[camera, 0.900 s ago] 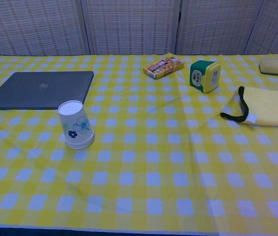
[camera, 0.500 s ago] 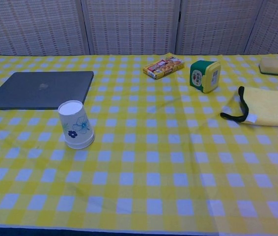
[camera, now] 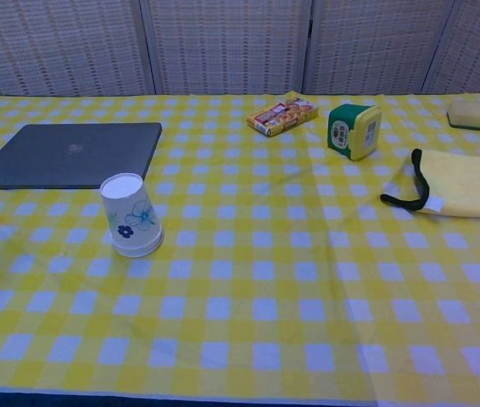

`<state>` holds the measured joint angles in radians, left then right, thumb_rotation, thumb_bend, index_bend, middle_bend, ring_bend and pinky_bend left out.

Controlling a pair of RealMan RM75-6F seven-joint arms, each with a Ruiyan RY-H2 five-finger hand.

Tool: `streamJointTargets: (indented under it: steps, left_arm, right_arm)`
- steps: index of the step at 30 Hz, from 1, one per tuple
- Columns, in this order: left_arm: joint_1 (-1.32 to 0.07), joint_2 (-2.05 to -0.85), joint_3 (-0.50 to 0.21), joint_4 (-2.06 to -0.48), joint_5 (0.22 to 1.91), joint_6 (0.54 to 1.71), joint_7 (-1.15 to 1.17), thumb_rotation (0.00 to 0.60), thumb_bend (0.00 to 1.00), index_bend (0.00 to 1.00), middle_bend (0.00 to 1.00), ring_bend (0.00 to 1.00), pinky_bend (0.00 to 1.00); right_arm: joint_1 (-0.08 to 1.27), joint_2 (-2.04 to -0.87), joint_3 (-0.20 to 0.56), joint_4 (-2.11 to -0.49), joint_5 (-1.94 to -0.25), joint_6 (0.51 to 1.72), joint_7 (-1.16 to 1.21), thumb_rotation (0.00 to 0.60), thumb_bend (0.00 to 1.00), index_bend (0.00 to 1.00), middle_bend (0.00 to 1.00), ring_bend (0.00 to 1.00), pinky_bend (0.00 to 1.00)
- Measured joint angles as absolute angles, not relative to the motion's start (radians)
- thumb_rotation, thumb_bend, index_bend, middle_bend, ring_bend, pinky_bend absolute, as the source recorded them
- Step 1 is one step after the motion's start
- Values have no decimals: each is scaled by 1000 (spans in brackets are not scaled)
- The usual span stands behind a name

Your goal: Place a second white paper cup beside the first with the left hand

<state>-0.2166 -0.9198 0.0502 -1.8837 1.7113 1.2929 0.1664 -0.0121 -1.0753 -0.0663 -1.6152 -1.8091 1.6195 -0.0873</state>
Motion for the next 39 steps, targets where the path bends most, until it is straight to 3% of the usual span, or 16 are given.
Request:
streamJointTargets:
  steps: [9, 17, 39]
  left_arm:
    - [-371, -891, -62, -1942, 1474, 1095, 271, 600, 322, 166, 0, 0, 165]
    - [-519, -962, -112, -1949, 1273, 938, 445, 600, 322, 188, 0, 0, 165]
    - [-739, -1075, -120, -1952, 995, 850, 635, 600, 322, 200, 0, 0, 165]
  right_arm:
    - [-2, -1079, -52, -1626, -1775, 1593, -111, 600, 155, 0, 0, 0, 0]
    - [5, -1077, -50, -1631, -1764, 1577, -115, 600, 155, 0, 0, 0, 0]
    - [18, -1055, -43, -1627, -1747, 1572, -65, 600, 155, 0, 0, 0, 0]
